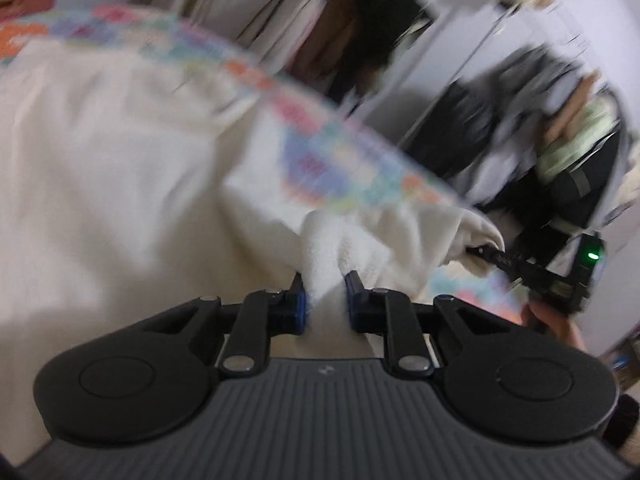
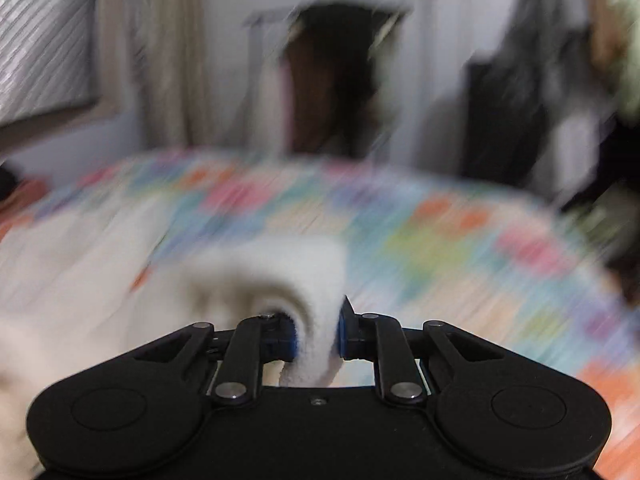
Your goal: Fold clothes
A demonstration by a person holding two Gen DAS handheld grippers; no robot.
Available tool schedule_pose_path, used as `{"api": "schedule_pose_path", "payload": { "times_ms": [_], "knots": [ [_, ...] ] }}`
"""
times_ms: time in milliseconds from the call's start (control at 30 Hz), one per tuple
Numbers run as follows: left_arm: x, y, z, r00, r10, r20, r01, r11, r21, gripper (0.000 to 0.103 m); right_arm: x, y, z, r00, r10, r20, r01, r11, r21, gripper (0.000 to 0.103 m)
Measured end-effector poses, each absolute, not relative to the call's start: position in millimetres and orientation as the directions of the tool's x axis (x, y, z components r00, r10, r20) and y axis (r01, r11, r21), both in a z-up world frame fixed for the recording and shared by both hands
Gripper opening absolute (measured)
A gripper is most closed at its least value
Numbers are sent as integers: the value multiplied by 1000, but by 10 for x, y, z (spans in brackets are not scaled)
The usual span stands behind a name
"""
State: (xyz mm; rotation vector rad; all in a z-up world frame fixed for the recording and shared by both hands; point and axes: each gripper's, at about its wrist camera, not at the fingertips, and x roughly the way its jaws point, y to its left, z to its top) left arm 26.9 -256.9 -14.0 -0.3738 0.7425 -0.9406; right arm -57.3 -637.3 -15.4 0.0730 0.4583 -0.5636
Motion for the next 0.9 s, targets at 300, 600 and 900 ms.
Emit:
{"api": "schedule_pose_path", "payload": {
  "times_ms": [300, 600, 900],
  "knots": [
    [177, -4070, -770, 170, -815, -554, 454, 564, -690, 46, -484, -7367, 140, 576, -596, -559, 677, 731, -82, 55],
    [151, -3302, -475, 334, -709, -620, 543, 683, -489, 63, -1024, -6711, -448, 834, -62, -549, 319, 865, 388, 59],
    [-313, -2078, -57, 589, -499, -636, 463, 853, -240, 75, -1337, -5780, -95, 919, -37, -392, 123, 973, 196, 103]
  ]
}}
